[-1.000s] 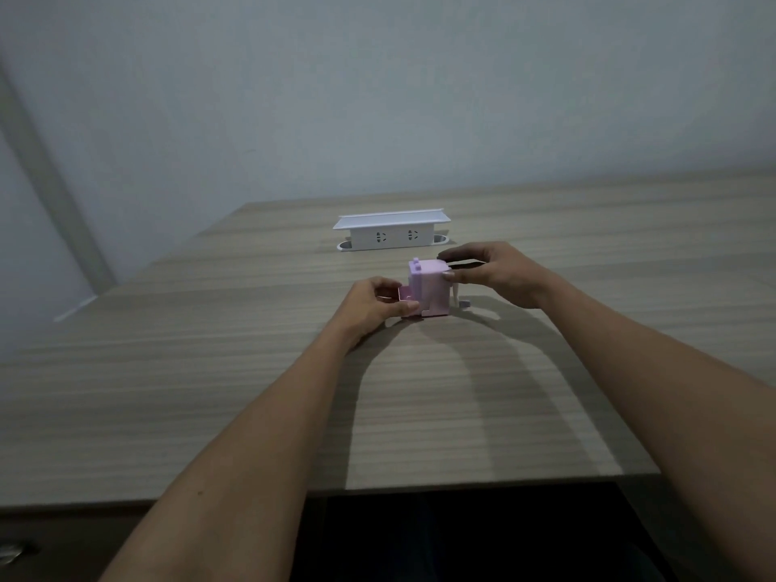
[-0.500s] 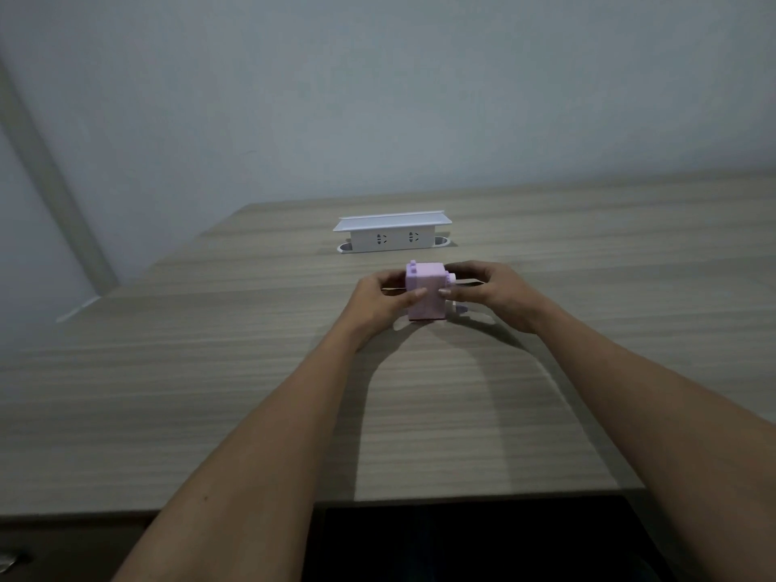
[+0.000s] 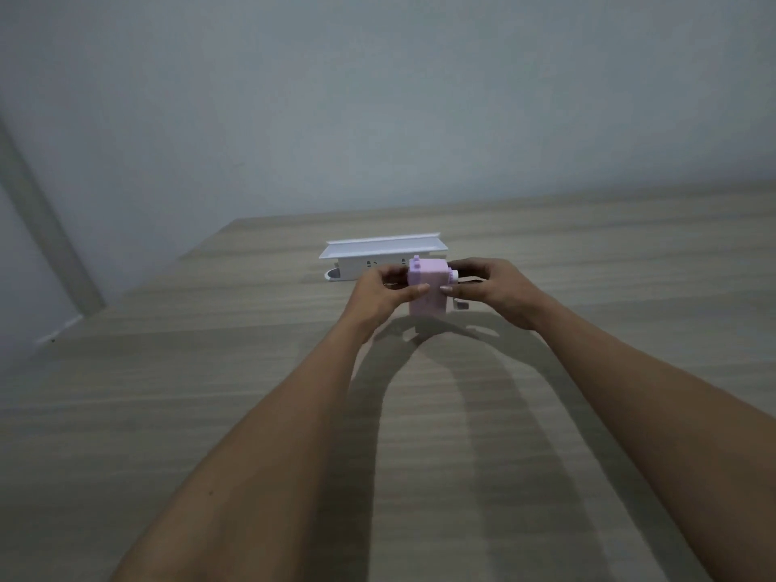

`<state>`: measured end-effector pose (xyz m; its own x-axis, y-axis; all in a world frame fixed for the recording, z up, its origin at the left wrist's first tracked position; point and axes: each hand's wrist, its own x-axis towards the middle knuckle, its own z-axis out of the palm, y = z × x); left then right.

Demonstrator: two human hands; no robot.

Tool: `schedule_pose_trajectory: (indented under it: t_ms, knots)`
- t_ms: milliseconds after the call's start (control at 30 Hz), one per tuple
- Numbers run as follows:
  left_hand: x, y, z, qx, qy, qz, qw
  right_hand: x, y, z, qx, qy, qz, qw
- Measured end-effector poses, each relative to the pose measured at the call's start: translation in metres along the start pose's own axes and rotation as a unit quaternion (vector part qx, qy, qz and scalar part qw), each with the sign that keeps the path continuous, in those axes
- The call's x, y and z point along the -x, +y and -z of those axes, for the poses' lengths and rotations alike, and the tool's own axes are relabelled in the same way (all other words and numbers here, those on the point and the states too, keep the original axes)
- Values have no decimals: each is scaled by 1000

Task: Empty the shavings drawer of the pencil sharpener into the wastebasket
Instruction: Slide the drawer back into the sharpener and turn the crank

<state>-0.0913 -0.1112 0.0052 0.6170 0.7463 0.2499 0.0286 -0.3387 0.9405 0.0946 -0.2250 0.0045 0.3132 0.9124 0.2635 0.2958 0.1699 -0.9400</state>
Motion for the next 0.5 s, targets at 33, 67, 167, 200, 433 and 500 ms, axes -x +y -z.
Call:
schedule_pose_trajectory:
  t_ms: [33, 67, 167, 200, 433, 500]
  knots:
    - [-10, -1, -2, 3, 3, 1, 1000, -8, 3, 3, 0, 6, 1, 1000]
    - [-20, -2, -4, 4, 2, -1, 1000, -16, 5, 7, 1, 10, 2, 1000]
    - [-43, -5, -13, -1, -3, -5, 1000, -36, 13, 20, 16, 13, 0, 1000]
    - [-50, -7, -16, -1, -4, -4, 1000, -43, 16, 24, 22, 16, -1, 1000]
    - [-96, -26, -28, 0, 0, 29, 1000, -85, 41, 40, 34, 24, -15, 999]
    - [-108, -30, -32, 8, 14, 37, 999, -96, 47, 44, 33, 38, -17, 999]
